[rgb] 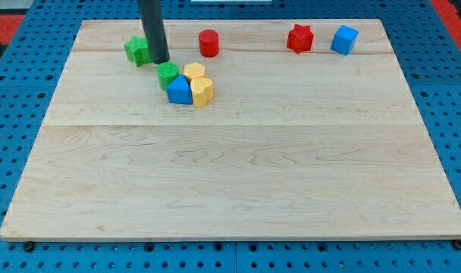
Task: Move red circle towards red star
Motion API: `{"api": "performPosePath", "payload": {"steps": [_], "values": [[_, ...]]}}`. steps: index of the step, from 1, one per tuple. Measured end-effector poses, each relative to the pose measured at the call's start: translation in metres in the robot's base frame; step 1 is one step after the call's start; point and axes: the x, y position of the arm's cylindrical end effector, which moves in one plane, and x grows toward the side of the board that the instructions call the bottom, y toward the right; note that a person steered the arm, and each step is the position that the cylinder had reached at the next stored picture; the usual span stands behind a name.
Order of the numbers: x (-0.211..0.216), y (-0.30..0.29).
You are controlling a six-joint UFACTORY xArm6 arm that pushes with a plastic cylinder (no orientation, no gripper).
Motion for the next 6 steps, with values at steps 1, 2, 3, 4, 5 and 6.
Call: {"api": "performPosePath", "payload": {"steps": [1, 2, 3, 4, 5, 6], "values": [[-0.011, 0.001], [-0.029, 0.014], [-0.041, 0.022], [-0.043, 0.042], [-0.026, 0.053], [-0.019, 0.068]]}}
